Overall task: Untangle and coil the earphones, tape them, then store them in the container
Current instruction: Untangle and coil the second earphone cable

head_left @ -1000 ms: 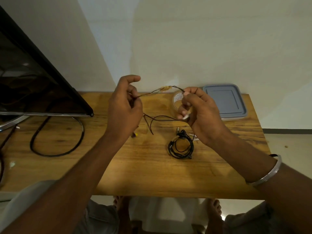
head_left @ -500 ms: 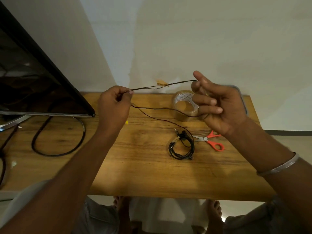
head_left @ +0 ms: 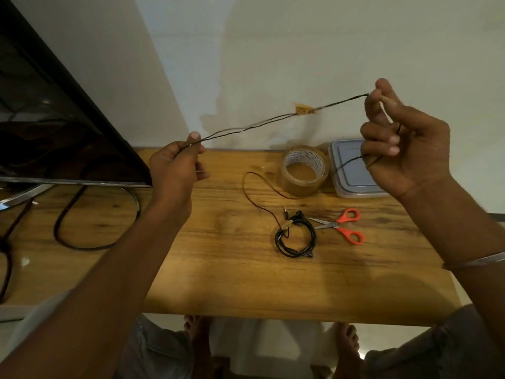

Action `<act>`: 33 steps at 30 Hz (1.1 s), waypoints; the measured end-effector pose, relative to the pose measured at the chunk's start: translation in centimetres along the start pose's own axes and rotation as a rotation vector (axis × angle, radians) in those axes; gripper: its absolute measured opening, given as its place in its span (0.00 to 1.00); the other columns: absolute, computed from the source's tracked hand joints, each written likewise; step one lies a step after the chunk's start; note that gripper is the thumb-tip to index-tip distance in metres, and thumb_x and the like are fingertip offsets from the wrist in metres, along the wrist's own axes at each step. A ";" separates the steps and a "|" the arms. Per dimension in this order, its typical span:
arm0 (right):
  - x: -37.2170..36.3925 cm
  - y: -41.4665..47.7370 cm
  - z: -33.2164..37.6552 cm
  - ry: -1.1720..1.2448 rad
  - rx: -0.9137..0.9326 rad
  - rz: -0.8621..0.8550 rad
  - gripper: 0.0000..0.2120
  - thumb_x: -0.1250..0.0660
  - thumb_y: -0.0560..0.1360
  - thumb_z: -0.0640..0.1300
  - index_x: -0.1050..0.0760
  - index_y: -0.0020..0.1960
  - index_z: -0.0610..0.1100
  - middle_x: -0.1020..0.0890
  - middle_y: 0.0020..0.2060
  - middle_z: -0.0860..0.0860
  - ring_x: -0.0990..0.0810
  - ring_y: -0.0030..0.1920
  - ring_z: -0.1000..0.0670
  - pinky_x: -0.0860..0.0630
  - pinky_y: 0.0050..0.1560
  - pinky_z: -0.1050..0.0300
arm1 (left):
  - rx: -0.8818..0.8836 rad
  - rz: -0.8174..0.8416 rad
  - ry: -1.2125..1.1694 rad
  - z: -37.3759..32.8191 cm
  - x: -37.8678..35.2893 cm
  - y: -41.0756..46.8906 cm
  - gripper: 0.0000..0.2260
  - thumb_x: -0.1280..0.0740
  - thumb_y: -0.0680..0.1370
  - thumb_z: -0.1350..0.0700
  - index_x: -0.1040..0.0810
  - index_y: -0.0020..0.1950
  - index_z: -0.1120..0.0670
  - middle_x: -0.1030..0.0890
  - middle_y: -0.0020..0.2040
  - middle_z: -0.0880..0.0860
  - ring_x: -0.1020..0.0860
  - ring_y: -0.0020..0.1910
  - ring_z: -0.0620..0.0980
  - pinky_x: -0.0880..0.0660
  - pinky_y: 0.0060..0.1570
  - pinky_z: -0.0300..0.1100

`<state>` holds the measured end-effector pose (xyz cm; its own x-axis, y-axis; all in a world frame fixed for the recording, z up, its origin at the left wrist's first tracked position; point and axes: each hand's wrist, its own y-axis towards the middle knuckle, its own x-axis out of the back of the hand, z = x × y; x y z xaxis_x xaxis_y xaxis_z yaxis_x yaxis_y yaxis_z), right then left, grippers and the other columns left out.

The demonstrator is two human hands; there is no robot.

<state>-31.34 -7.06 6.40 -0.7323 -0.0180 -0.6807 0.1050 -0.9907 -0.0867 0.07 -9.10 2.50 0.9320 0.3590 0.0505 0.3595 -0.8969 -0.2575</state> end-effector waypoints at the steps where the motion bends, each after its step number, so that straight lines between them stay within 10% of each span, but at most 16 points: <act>1: -0.1 0.0 -0.1 -0.066 0.040 -0.067 0.15 0.43 0.81 0.37 0.31 0.65 0.49 0.20 0.47 0.56 0.38 0.26 0.59 0.37 0.23 0.69 | -0.027 0.009 0.023 0.1 0.0 0.1 0.08 0.31 0.79 0.55 0.20 0.40 0.49 0.21 0.40 0.47 0.25 0.34 0.44 0.22 0.37 0.40; 7: -0.7 0.0 -1.3 -0.399 0.137 -0.258 0.16 0.42 0.82 0.35 0.31 0.68 0.45 0.17 0.49 0.51 0.38 0.26 0.56 0.38 0.23 0.66 | 0.163 0.186 -0.070 0.1 -0.4 -0.5 0.10 0.37 0.83 0.52 0.24 0.45 0.55 0.32 0.25 0.47 0.29 0.24 0.45 0.21 0.32 0.43; 11: -2.2 -0.5 -3.0 -0.378 0.058 -0.140 0.22 0.41 0.80 0.32 0.35 0.74 0.40 0.18 0.57 0.48 0.30 0.30 0.55 0.32 0.27 0.63 | 0.361 0.192 -0.227 0.5 -0.3 -0.4 0.05 0.34 0.77 0.67 0.27 0.47 0.59 0.27 0.39 0.53 0.26 0.35 0.46 0.20 0.45 0.43; 15: -4.1 -1.1 -3.7 -0.087 -0.049 0.126 0.29 0.43 0.76 0.32 0.40 0.77 0.39 0.30 0.74 0.41 0.19 0.57 0.44 0.20 0.52 0.52 | -0.247 0.068 0.428 1.0 -1.3 -3.0 0.35 0.29 0.70 0.62 0.36 0.75 0.51 0.36 0.73 0.51 0.34 0.68 0.46 0.32 0.62 0.33; 17: -4.9 -1.4 -3.9 0.091 -0.090 0.236 0.28 0.45 0.73 0.32 0.39 0.72 0.40 0.35 0.76 0.38 0.24 0.68 0.38 0.23 0.64 0.44 | -0.495 0.295 0.405 0.8 -2.6 -5.3 0.25 0.29 0.73 0.59 0.29 0.70 0.52 0.28 0.69 0.50 0.29 0.67 0.44 0.29 0.64 0.37; 20: -5.7 -1.6 -4.3 0.243 -0.116 0.347 0.27 0.45 0.69 0.34 0.42 0.68 0.39 0.38 0.71 0.37 0.32 0.74 0.33 0.33 0.73 0.37 | -0.315 0.809 0.311 2.0 -4.5 -8.5 0.22 0.28 0.75 0.50 0.27 0.68 0.52 0.20 0.60 0.49 0.21 0.59 0.46 0.21 0.55 0.44; 24: -6.0 -1.5 -4.4 0.271 -0.151 0.341 0.25 0.45 0.71 0.36 0.44 0.68 0.40 0.38 0.71 0.38 0.33 0.74 0.32 0.35 0.75 0.37 | -0.403 0.965 0.539 3.8 -4.4 -9.0 0.07 0.31 0.79 0.55 0.19 0.54 0.56 0.16 0.45 0.49 0.18 0.43 0.44 0.25 0.38 0.36; 29: -5.0 -1.6 -6.2 -0.638 -0.146 0.049 0.41 0.33 0.77 0.57 0.52 0.81 0.53 0.26 0.72 0.53 0.19 0.64 0.48 0.26 0.69 0.46 | -0.092 0.752 -0.153 -0.2 -3.5 -6.9 0.09 0.42 0.84 0.59 0.23 0.50 0.59 0.18 0.41 0.55 0.19 0.36 0.51 0.21 0.35 0.42; 33: -4.2 -2.9 -8.2 -1.135 -0.186 0.407 0.31 0.35 0.79 0.54 0.36 0.78 0.45 0.13 0.50 0.54 0.16 0.56 0.56 0.23 0.64 0.46 | 0.054 0.547 -0.612 -2.1 -2.0 -4.5 0.10 0.45 0.85 0.55 0.26 0.50 0.54 0.16 0.42 0.50 0.17 0.40 0.45 0.20 0.42 0.37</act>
<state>-23.03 -2.99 3.51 -0.7853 -0.5226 0.3320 0.4903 -0.8523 -0.1819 -3.33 -6.34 5.62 0.7788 -0.0343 -0.6263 -0.1555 -0.9779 -0.1399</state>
